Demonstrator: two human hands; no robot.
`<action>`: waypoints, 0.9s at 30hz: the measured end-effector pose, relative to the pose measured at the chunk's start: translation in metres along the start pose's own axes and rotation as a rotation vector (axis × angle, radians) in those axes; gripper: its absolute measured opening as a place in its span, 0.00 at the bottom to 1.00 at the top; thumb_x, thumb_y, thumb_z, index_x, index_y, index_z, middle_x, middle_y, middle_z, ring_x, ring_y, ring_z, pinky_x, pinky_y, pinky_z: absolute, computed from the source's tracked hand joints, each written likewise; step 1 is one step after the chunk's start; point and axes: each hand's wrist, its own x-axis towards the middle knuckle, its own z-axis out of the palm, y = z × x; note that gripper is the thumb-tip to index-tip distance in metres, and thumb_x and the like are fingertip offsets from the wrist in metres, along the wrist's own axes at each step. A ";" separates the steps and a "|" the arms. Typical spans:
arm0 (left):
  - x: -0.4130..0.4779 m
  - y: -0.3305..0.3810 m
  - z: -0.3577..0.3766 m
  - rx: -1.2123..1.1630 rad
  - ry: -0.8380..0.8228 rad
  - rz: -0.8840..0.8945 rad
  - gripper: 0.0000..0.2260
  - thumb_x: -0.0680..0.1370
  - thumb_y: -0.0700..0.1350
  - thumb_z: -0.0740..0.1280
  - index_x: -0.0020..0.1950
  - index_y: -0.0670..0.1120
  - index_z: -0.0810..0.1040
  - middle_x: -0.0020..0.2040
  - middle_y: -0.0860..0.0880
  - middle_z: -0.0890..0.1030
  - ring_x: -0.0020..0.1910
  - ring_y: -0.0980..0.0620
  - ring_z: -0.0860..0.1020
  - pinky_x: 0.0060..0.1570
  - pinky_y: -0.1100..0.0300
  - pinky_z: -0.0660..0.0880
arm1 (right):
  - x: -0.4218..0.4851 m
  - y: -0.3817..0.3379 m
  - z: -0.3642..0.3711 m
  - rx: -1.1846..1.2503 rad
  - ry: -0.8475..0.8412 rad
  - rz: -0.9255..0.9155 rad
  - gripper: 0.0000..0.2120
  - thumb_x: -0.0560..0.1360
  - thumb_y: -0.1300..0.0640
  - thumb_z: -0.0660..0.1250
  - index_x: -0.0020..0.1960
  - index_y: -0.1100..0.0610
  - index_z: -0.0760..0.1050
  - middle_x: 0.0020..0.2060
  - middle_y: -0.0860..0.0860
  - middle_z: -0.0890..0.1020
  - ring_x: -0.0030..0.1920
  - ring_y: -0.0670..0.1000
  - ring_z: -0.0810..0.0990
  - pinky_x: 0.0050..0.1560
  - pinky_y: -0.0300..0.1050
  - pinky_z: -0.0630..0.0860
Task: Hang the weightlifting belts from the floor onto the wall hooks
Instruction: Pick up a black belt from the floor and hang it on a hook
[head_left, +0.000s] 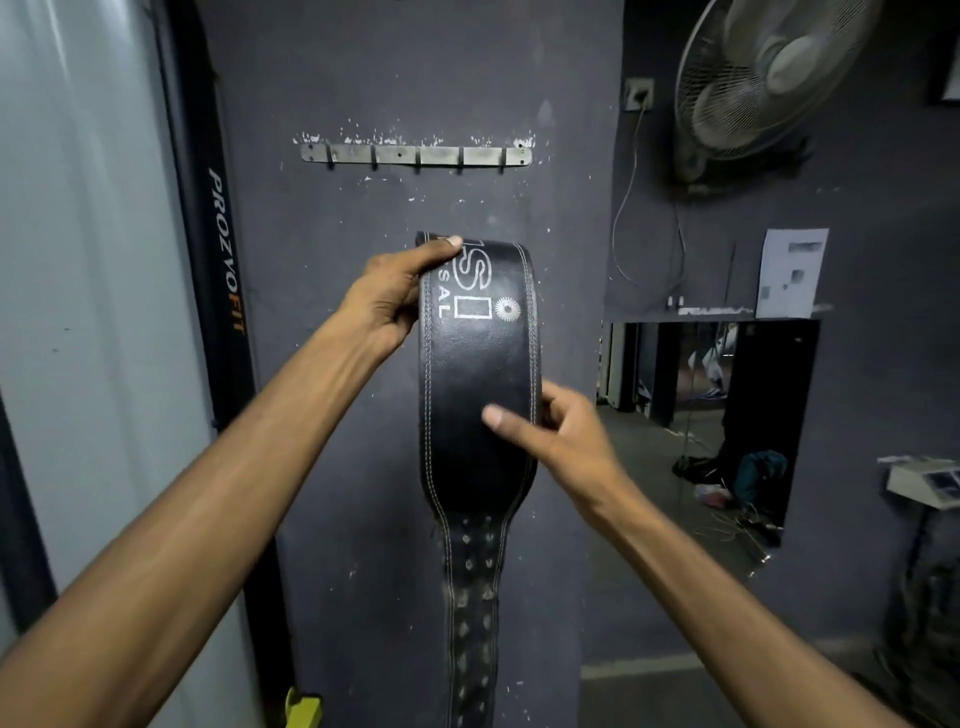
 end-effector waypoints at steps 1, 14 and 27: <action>0.000 0.001 -0.002 0.029 -0.015 0.013 0.05 0.74 0.41 0.75 0.46 0.40 0.83 0.43 0.43 0.86 0.43 0.47 0.83 0.62 0.48 0.78 | -0.009 0.005 0.000 -0.023 -0.031 0.028 0.10 0.73 0.65 0.76 0.54 0.58 0.83 0.49 0.51 0.88 0.50 0.48 0.86 0.51 0.41 0.81; -0.050 0.007 -0.024 0.377 -0.255 0.200 0.16 0.74 0.35 0.72 0.61 0.34 0.80 0.53 0.41 0.85 0.50 0.49 0.84 0.50 0.62 0.80 | 0.096 -0.080 0.000 0.377 -0.054 0.281 0.32 0.77 0.38 0.65 0.61 0.66 0.80 0.54 0.64 0.85 0.53 0.63 0.85 0.60 0.57 0.81; -0.033 0.026 0.001 0.260 -0.134 -0.006 0.23 0.68 0.61 0.77 0.55 0.47 0.81 0.51 0.41 0.79 0.48 0.42 0.76 0.53 0.54 0.71 | 0.077 -0.072 -0.002 0.268 0.052 -0.040 0.16 0.76 0.70 0.68 0.63 0.66 0.75 0.50 0.60 0.85 0.47 0.57 0.85 0.51 0.53 0.84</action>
